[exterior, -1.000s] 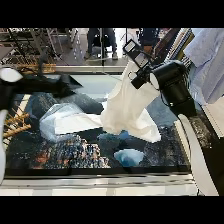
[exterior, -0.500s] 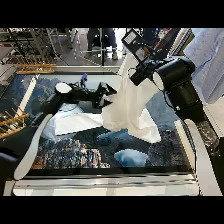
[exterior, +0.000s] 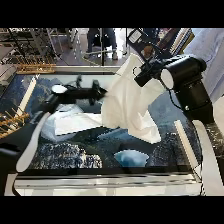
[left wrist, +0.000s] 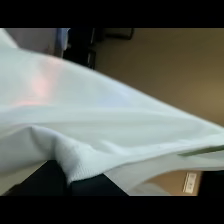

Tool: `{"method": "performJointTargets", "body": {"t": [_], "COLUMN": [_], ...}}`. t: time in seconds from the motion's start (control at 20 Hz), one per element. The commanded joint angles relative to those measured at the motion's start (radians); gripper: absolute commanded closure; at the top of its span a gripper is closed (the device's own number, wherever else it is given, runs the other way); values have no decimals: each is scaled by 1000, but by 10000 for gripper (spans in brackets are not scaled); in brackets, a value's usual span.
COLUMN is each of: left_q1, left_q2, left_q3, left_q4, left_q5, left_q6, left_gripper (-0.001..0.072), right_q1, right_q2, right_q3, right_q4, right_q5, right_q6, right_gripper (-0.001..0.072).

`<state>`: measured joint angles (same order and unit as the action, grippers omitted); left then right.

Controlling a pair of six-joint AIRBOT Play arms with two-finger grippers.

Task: Fold the clothes and pants, and hang the long-sleeved shirts on hangers.

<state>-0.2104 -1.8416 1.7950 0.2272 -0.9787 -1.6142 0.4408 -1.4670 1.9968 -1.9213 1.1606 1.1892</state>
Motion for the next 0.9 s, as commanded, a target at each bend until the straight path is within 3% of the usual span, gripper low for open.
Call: {"method": "performJointTargets", "body": {"t": [0.0, 0.2, 0.55, 0.85], "left_q1": [139, 195, 181, 185], "left_q2": [49, 41, 8, 8], "left_q3": [1, 1, 1, 1], "left_q4": [-53, -53, -56, -91], "left_q5": [60, 29, 37, 79], "left_q6": [77, 66, 67, 67], "left_gripper": [690, 690, 689, 689], "right_q1": [-50, -72, -72, -72], "right_q2": [5, 5, 5, 5], "right_q3": [1, 1, 1, 1], "right_q4": [191, 398, 556, 672], "right_q5": [47, -34, -43, 94], "right_q6": [-51, -63, -94, -182], "right_gripper": [700, 701, 701, 701]}}
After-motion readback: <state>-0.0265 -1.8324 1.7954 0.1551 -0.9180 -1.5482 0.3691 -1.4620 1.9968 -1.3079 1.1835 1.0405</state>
